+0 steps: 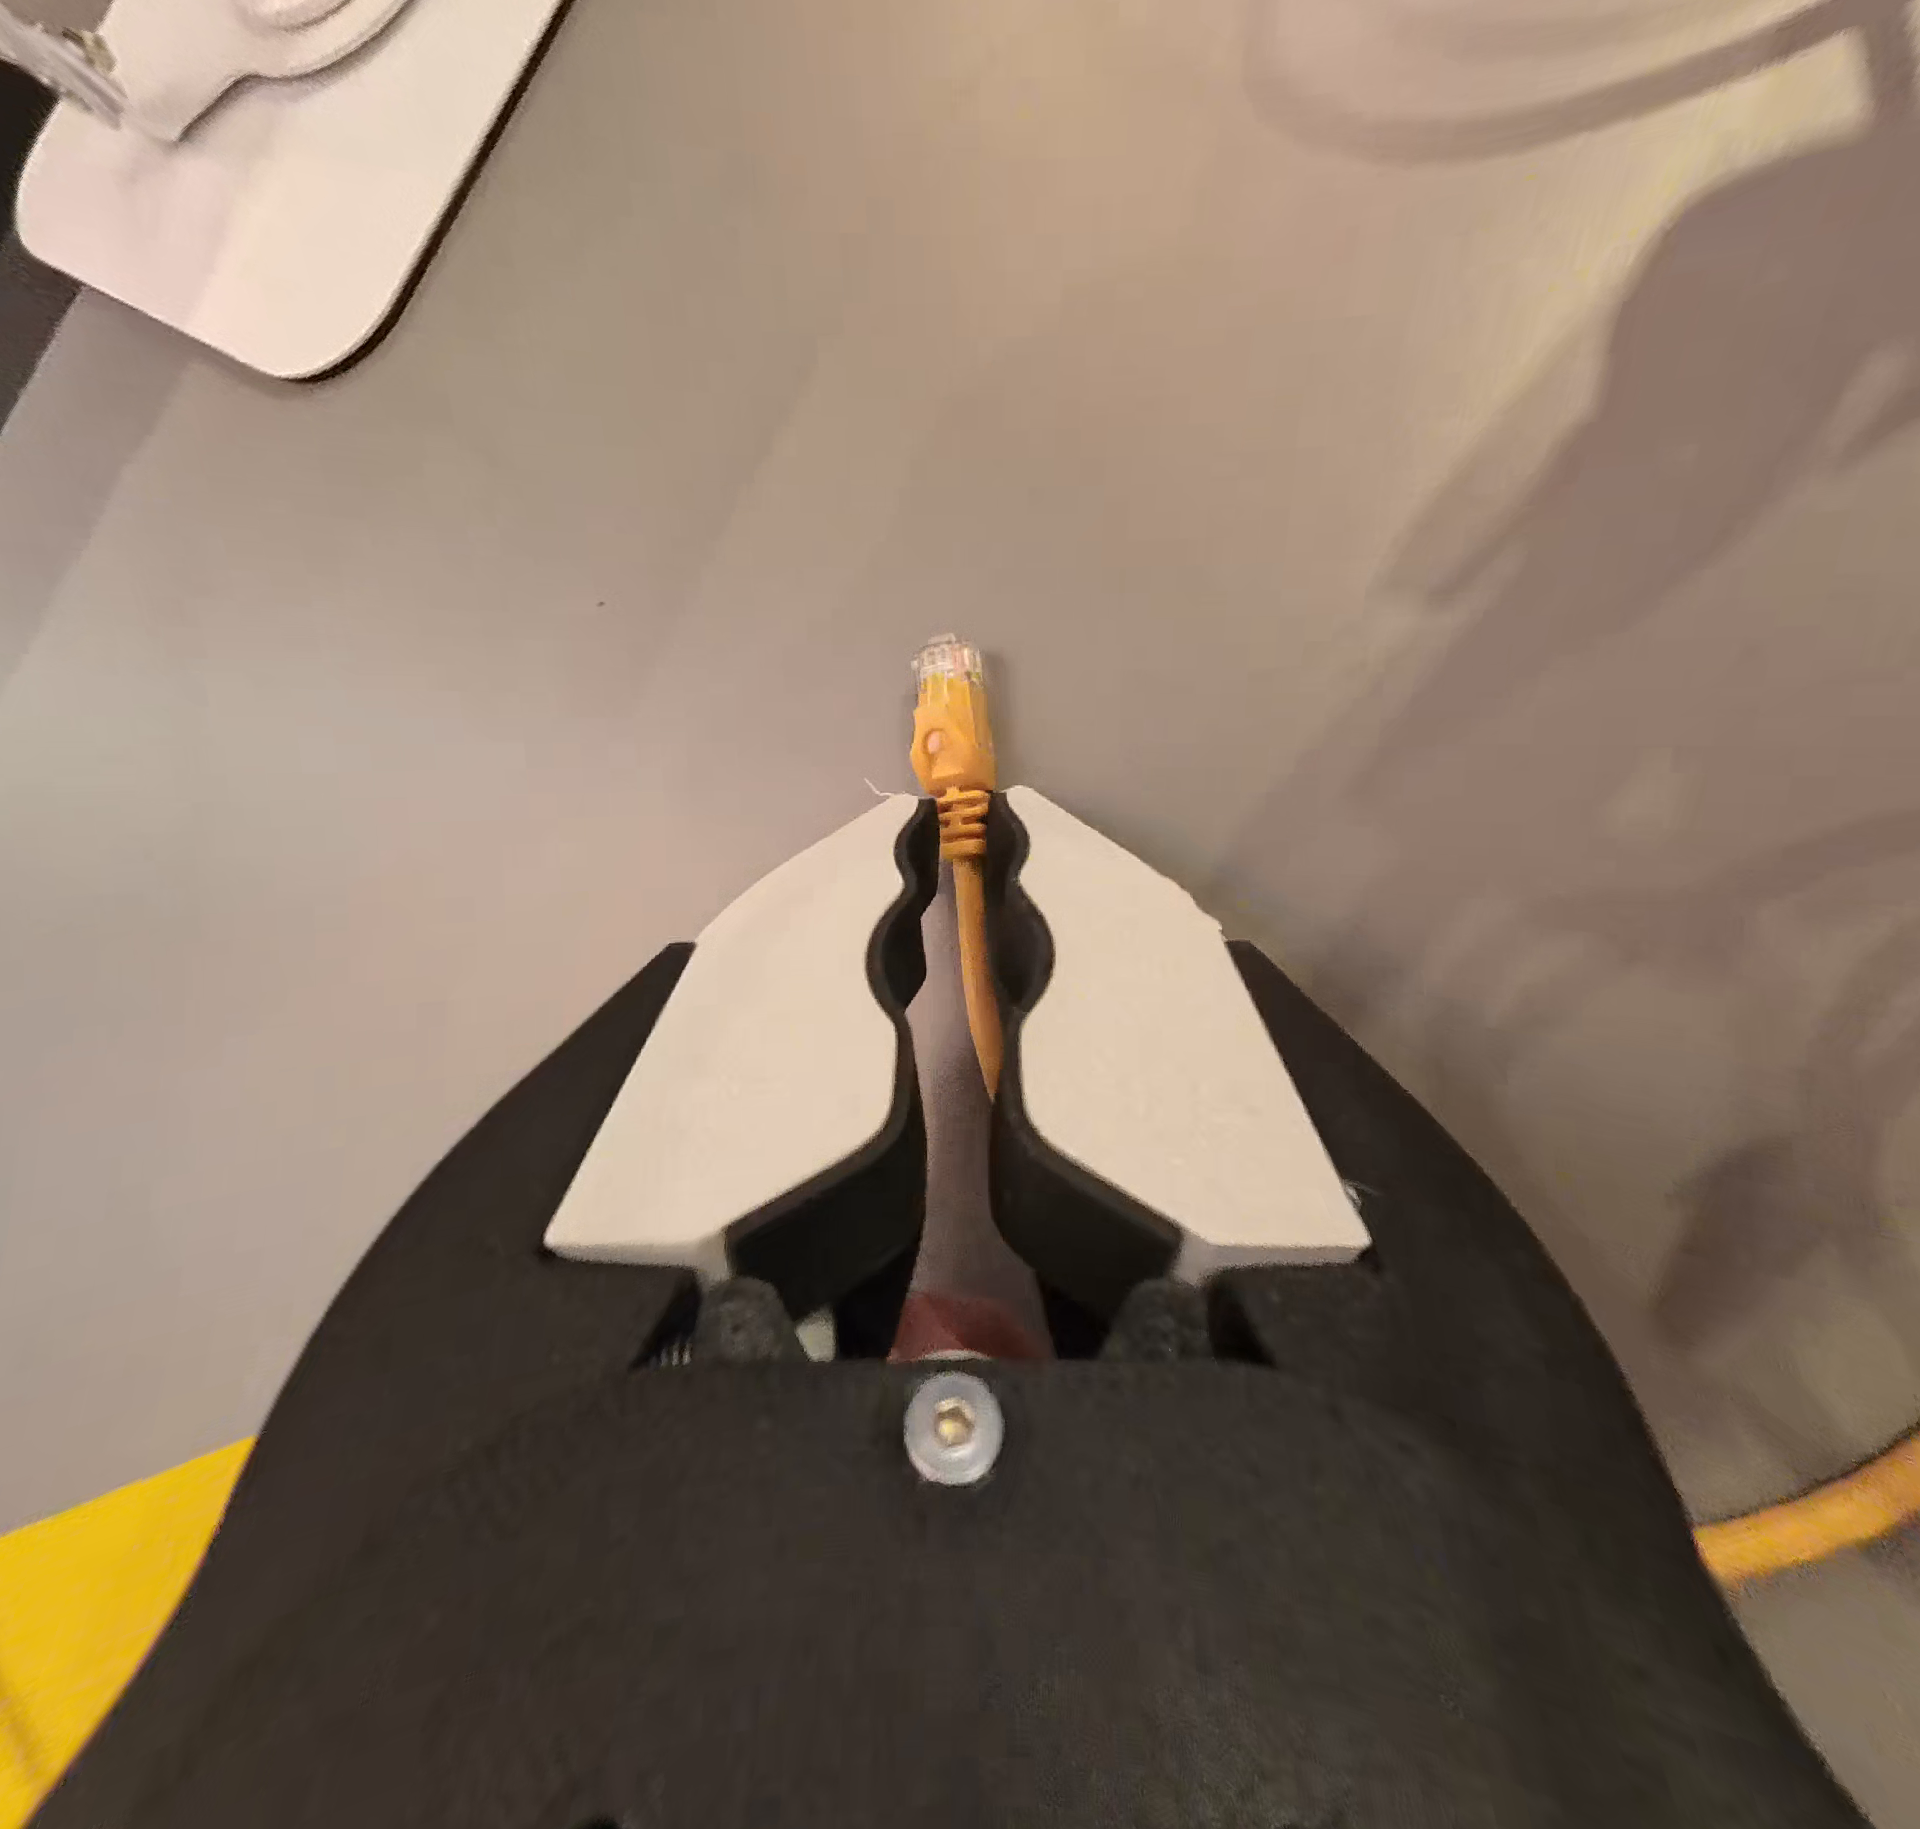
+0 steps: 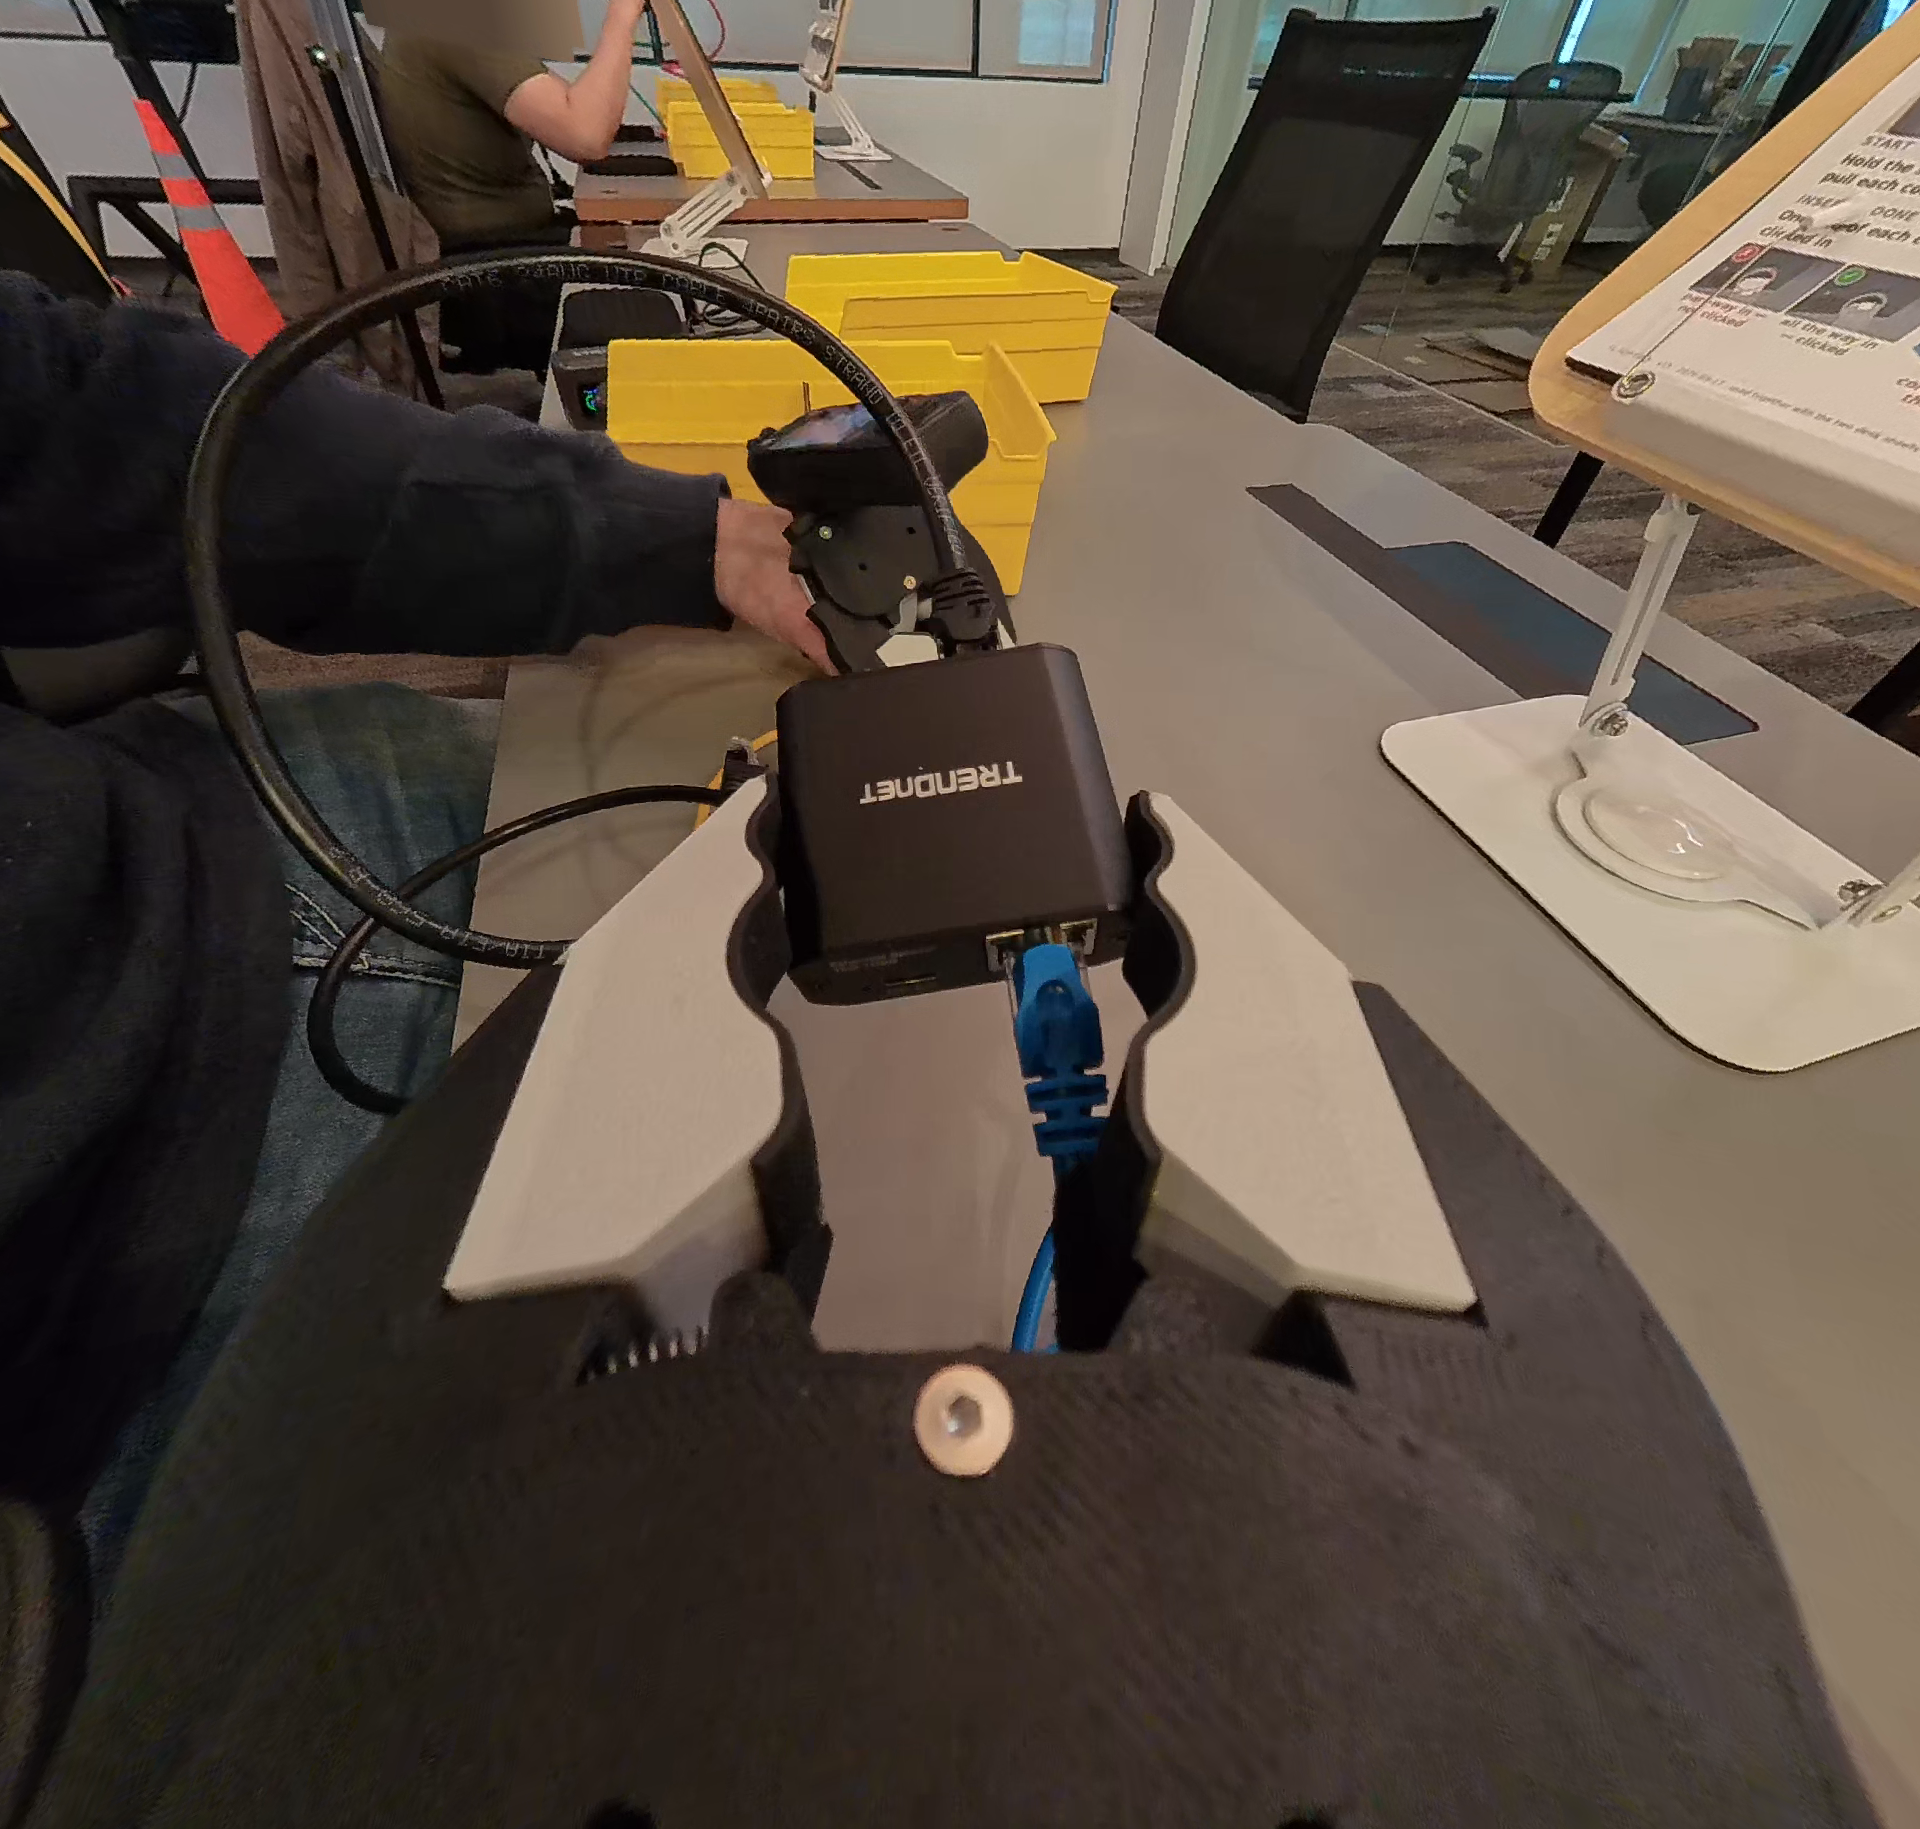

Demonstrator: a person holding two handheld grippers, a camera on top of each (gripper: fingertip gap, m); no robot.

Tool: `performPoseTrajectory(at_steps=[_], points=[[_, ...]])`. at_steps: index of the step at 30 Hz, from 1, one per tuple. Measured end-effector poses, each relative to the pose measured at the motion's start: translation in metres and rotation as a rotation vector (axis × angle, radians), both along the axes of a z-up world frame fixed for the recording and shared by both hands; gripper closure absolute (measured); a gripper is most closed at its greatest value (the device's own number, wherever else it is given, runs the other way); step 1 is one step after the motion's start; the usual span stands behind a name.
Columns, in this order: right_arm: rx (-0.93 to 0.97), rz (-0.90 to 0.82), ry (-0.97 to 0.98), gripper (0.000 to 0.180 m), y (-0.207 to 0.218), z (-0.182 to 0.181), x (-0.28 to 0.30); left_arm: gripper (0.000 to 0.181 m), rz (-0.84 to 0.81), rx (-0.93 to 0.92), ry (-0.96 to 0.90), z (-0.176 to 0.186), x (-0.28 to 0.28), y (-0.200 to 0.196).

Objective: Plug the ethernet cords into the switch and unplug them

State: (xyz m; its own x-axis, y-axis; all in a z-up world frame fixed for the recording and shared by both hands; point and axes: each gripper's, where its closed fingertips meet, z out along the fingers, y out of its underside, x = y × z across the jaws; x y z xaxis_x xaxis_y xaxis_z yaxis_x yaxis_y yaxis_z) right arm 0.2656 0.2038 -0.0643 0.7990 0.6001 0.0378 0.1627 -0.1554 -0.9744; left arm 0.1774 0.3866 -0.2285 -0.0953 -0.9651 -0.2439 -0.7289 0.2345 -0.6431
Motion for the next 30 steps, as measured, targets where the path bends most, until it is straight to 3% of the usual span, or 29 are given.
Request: performPoseTrajectory(at_steps=[7, 15, 23, 30], points=[[-0.011, -0.015, -0.002, 0.118, 0.005, -0.002, 0.003, 0.172, 0.041, 0.053, -0.063, 0.029, -0.002, 0.014], [-0.032, -0.059, -0.044, 0.118, 0.02, -0.012, 0.012, 0.173, 0.038, 0.171, -0.209, 0.136, -0.005, 0.017], [-0.047, -0.097, -0.112, 0.118, 0.035, -0.019, 0.015, 0.173, 0.05, 0.434, -0.286, 0.255, -0.026, 0.024], [-0.054, -0.114, -0.122, 0.118, 0.041, -0.024, 0.019, 0.181, 0.143, 0.626, -0.304, 0.325, -0.05, 0.063]])
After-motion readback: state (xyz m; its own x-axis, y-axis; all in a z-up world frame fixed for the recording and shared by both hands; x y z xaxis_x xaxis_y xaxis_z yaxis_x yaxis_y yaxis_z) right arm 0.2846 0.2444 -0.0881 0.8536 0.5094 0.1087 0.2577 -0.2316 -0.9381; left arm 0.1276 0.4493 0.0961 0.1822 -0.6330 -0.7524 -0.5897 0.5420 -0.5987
